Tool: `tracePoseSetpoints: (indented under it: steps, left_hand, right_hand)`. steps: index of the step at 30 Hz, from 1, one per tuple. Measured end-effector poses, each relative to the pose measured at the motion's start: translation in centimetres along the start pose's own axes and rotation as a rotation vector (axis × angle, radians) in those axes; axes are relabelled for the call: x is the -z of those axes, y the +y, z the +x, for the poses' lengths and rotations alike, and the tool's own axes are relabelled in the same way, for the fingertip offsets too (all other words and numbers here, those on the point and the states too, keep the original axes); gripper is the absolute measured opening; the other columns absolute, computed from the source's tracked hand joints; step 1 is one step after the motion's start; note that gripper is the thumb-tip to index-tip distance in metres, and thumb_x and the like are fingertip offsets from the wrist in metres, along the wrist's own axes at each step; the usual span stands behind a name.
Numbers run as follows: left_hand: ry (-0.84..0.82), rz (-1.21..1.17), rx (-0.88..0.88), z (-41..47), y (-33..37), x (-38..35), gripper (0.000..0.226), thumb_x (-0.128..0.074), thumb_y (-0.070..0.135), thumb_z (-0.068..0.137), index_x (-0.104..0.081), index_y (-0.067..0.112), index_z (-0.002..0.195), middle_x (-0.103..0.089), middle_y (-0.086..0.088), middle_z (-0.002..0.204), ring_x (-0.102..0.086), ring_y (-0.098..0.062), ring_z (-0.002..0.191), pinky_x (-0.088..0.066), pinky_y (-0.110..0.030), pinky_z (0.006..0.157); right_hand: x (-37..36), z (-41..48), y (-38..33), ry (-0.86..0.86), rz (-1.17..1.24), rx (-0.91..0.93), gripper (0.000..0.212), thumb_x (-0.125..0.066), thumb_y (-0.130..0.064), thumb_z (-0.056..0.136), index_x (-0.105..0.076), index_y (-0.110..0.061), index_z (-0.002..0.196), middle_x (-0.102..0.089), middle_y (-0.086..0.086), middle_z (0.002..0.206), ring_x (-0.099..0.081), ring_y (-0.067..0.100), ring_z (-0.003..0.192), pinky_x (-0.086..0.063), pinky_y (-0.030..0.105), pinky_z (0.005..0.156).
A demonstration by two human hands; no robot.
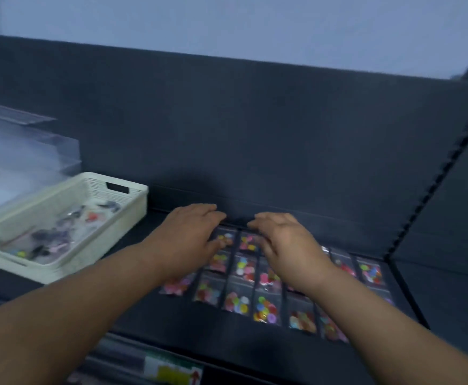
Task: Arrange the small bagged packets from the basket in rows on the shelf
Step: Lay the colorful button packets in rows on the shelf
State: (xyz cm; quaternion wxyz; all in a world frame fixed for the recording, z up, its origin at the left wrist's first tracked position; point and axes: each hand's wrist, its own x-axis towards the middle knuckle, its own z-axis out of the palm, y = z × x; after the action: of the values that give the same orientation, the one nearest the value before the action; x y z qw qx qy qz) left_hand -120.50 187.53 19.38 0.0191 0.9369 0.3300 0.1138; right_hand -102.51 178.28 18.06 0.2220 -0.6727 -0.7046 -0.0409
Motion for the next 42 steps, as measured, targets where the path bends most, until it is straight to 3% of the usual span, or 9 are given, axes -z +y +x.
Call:
tracePoseSetpoints:
  steps: [7, 13, 22, 25, 28, 34, 38, 40, 42]
  left_hand:
    - [0.065, 0.06, 0.184, -4.7, -13.1, 4.2, 0.057, -0.053, 0.041, 0.092, -0.038, 0.019, 0.143, -0.038, 0.0, 0.148, -0.035, -0.018, 0.135, -0.026, -0.026, 0.11]
    - [0.042, 0.034, 0.336, -8.7, -23.4, 5.1, 0.055, -0.051, 0.039, 0.093, -0.039, 0.019, 0.143, -0.039, 0.0, 0.148, -0.037, -0.018, 0.134, -0.027, -0.028, 0.108]
    - [-0.028, -0.064, 0.361, -10.6, -31.9, 2.6, 0.046, -0.052, 0.035, 0.093, -0.047, 0.02, 0.136, -0.048, -0.002, 0.139, -0.042, -0.021, 0.126, -0.035, -0.032, 0.104]
    - [-0.005, -0.084, 0.325, -10.6, -32.7, 1.7, 0.047, -0.05, 0.037, 0.093, -0.046, 0.023, 0.137, -0.047, 0.003, 0.14, -0.036, -0.018, 0.128, -0.031, -0.032, 0.107]
    - [0.02, -0.104, 0.295, -10.6, -33.2, 1.1, 0.049, -0.05, 0.041, 0.092, -0.044, 0.024, 0.138, -0.047, 0.006, 0.139, -0.032, -0.017, 0.128, -0.03, -0.031, 0.106]
    - [0.036, -0.143, 0.279, -10.8, -33.5, 0.9, 0.047, -0.05, 0.042, 0.091, -0.046, 0.027, 0.135, -0.05, 0.01, 0.134, -0.028, -0.014, 0.126, -0.033, -0.032, 0.104]
    - [0.049, -0.151, 0.273, -10.8, -33.4, 0.9, 0.045, -0.05, 0.042, 0.091, -0.048, 0.027, 0.133, -0.052, 0.01, 0.132, -0.027, -0.013, 0.126, -0.034, -0.031, 0.102]
    - [0.05, -0.148, 0.276, -10.7, -33.4, 0.8, 0.047, -0.05, 0.043, 0.091, -0.047, 0.027, 0.135, -0.052, 0.009, 0.133, -0.026, -0.013, 0.127, -0.034, -0.031, 0.103]
    - [0.051, -0.143, 0.279, -10.7, -33.4, 0.7, 0.049, -0.05, 0.044, 0.09, -0.046, 0.028, 0.136, -0.051, 0.01, 0.133, -0.025, -0.014, 0.128, -0.034, -0.032, 0.103]
  right_hand:
    - [-4.5, 9.7, -10.1, -0.059, 0.05, 0.158, 0.035, -0.05, -0.027, 0.095, -0.055, -0.02, 0.129, -0.051, -0.003, 0.136, -0.041, 0.02, 0.126, -0.031, 0.026, 0.104]
    - [-10.2, 16.4, -17.9, -0.162, 0.115, 0.197, 0.038, -0.053, -0.031, 0.093, -0.054, -0.021, 0.129, -0.05, -0.003, 0.135, -0.042, 0.019, 0.124, -0.029, 0.023, 0.103]
    - [-17.2, 21.1, -23.5, -0.542, 0.076, 0.148, 0.057, -0.068, -0.036, 0.08, -0.047, -0.032, 0.132, -0.043, -0.005, 0.134, -0.044, 0.016, 0.123, -0.039, 0.035, 0.102]
    - [-19.2, 21.7, -24.4, -0.68, -0.086, 0.158, 0.063, -0.067, -0.045, 0.074, -0.042, -0.034, 0.131, -0.041, -0.001, 0.129, -0.049, 0.024, 0.116, -0.047, 0.043, 0.092]
    - [-20.2, 22.6, -24.7, -0.736, -0.181, 0.163, 0.058, -0.068, -0.041, 0.073, -0.046, -0.033, 0.125, -0.046, 0.002, 0.12, -0.056, 0.027, 0.103, -0.051, 0.038, 0.082]
    - [-20.9, 24.3, -23.6, -0.584, -0.237, 0.03, 0.039, -0.059, -0.025, 0.083, -0.052, -0.021, 0.121, -0.047, 0.007, 0.123, -0.054, 0.028, 0.108, -0.046, 0.032, 0.086]
    - [-19.8, 24.0, -24.1, -0.445, 0.002, 0.06, 0.013, -0.068, -0.021, 0.079, -0.06, -0.022, 0.089, -0.054, -0.005, 0.097, -0.055, 0.013, 0.088, -0.04, 0.023, 0.072]
    - [-19.1, 23.2, -25.0, -0.667, 0.16, 0.094, 0.007, -0.071, -0.02, 0.078, -0.066, -0.023, 0.082, -0.065, -0.01, 0.087, -0.055, 0.002, 0.08, -0.043, 0.02, 0.071]
    - [-18.9, 22.3, -25.6, -0.926, 0.162, 0.121, 0.011, -0.07, -0.021, 0.079, -0.07, -0.024, 0.09, -0.068, -0.009, 0.085, -0.061, 0.006, 0.075, -0.049, 0.022, 0.069]
